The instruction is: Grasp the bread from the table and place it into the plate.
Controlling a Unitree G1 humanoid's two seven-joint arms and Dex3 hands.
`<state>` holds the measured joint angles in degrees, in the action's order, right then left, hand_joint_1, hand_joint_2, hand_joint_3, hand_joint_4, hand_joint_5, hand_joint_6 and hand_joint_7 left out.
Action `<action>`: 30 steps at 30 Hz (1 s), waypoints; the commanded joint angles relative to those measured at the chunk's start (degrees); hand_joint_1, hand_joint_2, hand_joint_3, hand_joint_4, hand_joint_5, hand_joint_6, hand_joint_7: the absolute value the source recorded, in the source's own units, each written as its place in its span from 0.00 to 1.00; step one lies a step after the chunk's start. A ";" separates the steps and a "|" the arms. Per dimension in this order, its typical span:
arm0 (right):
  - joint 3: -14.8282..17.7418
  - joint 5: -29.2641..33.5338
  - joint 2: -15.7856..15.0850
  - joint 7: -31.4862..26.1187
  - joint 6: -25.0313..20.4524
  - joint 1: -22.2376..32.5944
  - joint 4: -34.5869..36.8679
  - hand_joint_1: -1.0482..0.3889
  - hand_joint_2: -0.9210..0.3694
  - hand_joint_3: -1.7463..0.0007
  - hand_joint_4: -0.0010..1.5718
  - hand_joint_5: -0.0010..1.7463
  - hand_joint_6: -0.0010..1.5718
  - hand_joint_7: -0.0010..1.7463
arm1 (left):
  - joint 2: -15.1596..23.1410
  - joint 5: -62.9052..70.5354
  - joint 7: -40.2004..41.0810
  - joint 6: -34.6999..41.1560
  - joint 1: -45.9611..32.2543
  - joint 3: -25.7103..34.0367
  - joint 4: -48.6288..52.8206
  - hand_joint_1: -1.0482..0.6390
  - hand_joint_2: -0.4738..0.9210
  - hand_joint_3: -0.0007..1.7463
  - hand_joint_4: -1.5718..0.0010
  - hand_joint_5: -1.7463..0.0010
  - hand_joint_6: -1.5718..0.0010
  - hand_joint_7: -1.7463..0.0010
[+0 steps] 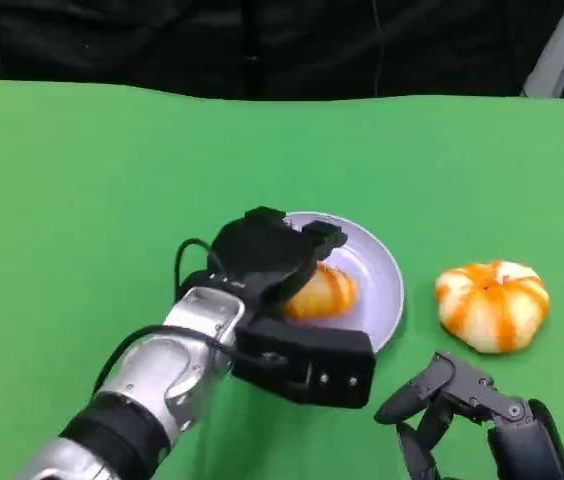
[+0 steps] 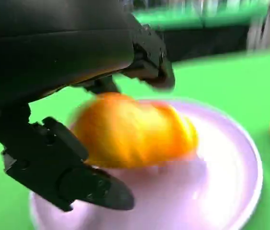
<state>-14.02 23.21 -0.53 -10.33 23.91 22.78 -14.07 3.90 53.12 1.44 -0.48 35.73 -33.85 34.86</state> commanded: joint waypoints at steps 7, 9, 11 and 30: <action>0.46 0.19 -0.81 -0.05 -0.07 0.35 -0.32 0.63 0.35 0.35 0.51 0.96 0.46 0.70 | 5.39 -9.72 -17.68 4.33 -6.06 3.09 -15.56 0.07 1.00 0.27 1.00 1.00 1.00 1.00; 0.45 0.19 -0.82 -0.05 -0.07 0.35 -0.32 0.63 0.35 0.35 0.51 0.97 0.45 0.70 | 5.65 -9.98 -18.24 4.76 -6.30 3.03 -16.38 0.07 1.00 0.28 1.00 1.00 1.00 1.00; 0.45 0.19 -0.83 -0.05 -0.07 0.34 -0.32 0.63 0.35 0.36 0.51 0.97 0.45 0.70 | 5.86 -10.23 -18.39 5.10 -6.36 2.81 -16.79 0.07 1.00 0.28 1.00 1.00 1.00 1.00; 0.47 -0.86 -0.69 0.13 -0.02 0.78 -0.87 0.63 0.37 0.33 0.50 0.95 0.45 0.71 | 12.54 -43.02 -11.24 -27.05 -40.33 28.93 -35.65 0.36 1.00 0.16 0.73 0.84 0.75 0.91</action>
<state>-14.04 23.30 -0.81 -10.30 23.77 23.06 -14.26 17.45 12.44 -12.62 -22.50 -2.41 -7.00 -2.93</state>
